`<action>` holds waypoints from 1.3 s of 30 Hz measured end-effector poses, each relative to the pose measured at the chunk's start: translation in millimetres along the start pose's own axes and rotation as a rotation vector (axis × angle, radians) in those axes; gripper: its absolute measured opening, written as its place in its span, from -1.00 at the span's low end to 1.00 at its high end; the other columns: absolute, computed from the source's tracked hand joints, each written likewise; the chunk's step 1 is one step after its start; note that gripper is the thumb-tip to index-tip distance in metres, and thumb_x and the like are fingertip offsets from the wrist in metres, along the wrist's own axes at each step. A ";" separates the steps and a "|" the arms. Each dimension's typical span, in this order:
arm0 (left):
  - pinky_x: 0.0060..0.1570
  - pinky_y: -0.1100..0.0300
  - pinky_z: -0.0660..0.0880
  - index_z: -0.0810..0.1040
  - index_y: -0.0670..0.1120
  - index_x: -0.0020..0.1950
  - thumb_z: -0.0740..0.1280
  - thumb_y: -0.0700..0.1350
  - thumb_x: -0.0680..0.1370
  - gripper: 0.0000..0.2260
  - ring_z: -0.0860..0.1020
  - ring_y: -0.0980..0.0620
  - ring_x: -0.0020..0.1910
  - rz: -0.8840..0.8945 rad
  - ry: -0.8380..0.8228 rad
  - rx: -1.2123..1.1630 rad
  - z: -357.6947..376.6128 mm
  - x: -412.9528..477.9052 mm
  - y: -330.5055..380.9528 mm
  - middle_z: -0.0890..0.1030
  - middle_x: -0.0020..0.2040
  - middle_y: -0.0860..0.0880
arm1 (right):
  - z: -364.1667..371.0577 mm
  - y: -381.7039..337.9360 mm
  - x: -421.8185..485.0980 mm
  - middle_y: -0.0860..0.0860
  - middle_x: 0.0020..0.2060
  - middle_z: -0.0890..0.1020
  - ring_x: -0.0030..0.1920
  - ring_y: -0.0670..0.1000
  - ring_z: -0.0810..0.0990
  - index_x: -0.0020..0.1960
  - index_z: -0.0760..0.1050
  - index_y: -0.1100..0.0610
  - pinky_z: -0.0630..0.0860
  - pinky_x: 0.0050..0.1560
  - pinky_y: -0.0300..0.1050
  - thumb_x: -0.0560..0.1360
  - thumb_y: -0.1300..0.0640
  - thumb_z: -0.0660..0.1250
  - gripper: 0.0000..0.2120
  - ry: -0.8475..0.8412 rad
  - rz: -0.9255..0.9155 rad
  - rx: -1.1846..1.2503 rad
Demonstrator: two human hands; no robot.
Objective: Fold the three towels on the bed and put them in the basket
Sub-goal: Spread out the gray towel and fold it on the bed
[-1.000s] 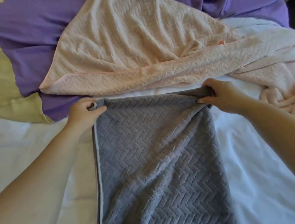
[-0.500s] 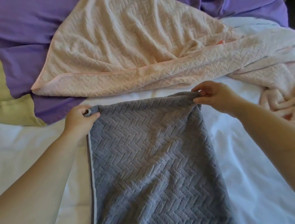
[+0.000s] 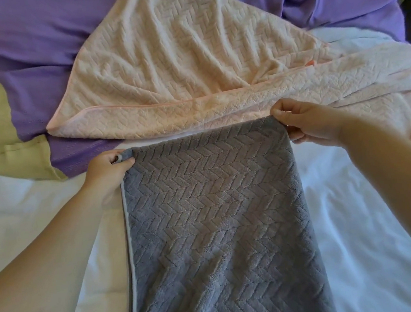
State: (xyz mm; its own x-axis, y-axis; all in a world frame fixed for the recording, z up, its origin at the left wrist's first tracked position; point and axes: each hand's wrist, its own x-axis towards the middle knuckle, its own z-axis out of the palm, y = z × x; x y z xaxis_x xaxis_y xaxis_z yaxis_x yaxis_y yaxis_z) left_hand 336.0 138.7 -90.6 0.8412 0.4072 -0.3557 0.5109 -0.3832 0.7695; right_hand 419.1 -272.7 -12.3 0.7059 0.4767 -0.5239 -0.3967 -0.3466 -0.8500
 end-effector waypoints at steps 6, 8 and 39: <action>0.04 0.20 0.36 0.57 -0.04 0.16 0.44 -0.06 0.48 -0.73 0.52 0.11 0.02 -0.041 -0.094 0.008 -3.1 1.7 -1.0 0.55 0.08 0.06 | -2.5 -6.3 6.2 -0.03 -0.31 0.50 -0.32 -0.04 0.41 -0.08 0.55 -0.01 0.36 -0.26 -0.19 0.53 -0.16 0.21 -0.74 0.093 0.030 -0.617; 0.06 0.18 0.35 0.51 0.03 0.17 0.44 0.02 0.46 -0.69 0.48 0.12 0.04 -0.071 -0.139 0.021 2.3 2.0 -0.7 0.48 0.09 0.10 | -3.9 -9.1 7.2 -0.04 -0.19 0.59 -0.19 -0.04 0.53 -0.05 0.58 0.01 0.39 -0.20 -0.19 0.53 -0.09 0.26 -0.79 0.077 0.023 -0.809; -0.11 0.14 0.33 0.57 -0.27 -0.03 0.37 0.01 0.53 -0.69 0.43 0.02 -0.13 -0.090 0.027 -0.107 38.3 12.3 -3.5 0.49 -0.14 -0.07 | -14.1 15.8 21.8 0.04 -0.30 0.43 -0.25 -0.01 0.36 -0.12 0.48 0.18 0.29 -0.17 -0.13 0.53 -0.01 0.29 -0.76 0.057 0.047 -0.614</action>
State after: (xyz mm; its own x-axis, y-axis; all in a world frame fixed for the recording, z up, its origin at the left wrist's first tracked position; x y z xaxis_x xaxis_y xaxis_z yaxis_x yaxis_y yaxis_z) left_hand 351.4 113.3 -118.0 0.7873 0.4585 -0.4122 0.5605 -0.2539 0.7882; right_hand 436.5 -279.2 -36.4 0.7327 0.4116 -0.5419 -0.0303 -0.7758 -0.6302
